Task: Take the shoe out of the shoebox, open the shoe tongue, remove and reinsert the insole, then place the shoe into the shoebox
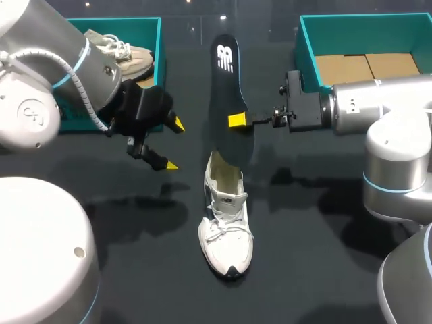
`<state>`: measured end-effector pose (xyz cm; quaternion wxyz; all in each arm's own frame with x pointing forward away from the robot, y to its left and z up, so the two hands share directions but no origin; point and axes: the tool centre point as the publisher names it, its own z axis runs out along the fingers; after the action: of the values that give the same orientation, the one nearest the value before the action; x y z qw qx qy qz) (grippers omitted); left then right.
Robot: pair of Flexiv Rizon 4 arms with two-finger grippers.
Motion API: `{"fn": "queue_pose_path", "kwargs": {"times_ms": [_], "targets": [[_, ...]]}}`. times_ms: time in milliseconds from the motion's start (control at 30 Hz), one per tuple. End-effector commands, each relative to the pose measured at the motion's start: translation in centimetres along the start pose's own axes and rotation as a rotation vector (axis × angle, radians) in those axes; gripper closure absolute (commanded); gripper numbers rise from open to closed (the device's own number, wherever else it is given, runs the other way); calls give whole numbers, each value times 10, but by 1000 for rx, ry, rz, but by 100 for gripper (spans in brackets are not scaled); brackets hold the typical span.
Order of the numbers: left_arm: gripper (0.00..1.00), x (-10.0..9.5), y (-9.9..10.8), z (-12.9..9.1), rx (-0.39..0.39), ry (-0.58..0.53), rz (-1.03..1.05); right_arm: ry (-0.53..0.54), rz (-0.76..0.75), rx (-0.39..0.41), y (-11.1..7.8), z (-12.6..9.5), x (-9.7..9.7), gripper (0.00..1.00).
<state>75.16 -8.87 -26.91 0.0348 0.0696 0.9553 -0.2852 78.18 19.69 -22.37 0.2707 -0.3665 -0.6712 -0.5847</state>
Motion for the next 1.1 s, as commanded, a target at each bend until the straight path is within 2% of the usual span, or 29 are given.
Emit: {"fn": "queue_pose_path", "kwargs": {"times_ms": [33, 333, 367, 400, 467, 667, 833, 900, 1100], "targets": [[0, -4, -3, 3, -8, 5, -2, 6, 1, 7, 2, 1, -5, 100], [0, -5, -2, 6, 4, 20, -13, 6, 1, 7, 2, 1, -5, 100], [0, -5, -2, 8, 15, 18, -19, -22, -29, -27, 2, 3, -7, 100], [0, -6, -1, 10, 29, 13, -28, -29, -41, -23, 0, 6, -10, 100], [0, -7, 2, 12, 49, 20, -44, 8, -104, -48, -3, 11, -14, 100], [0, -7, 7, 20, 33, 32, -60, 38, -171, -83, -6, 18, -24, 100], [0, -1, 10, 29, 0, 37, -31, -14, -271, -77, -8, 26, -20, 100], [0, 4, 12, 30, -29, 72, 50, -27, -278, -65, -9, 28, -20, 100], [0, 4, 12, 30, -29, 72, 50, -27, -278, -65, -9, 28, -20, 100]]}}
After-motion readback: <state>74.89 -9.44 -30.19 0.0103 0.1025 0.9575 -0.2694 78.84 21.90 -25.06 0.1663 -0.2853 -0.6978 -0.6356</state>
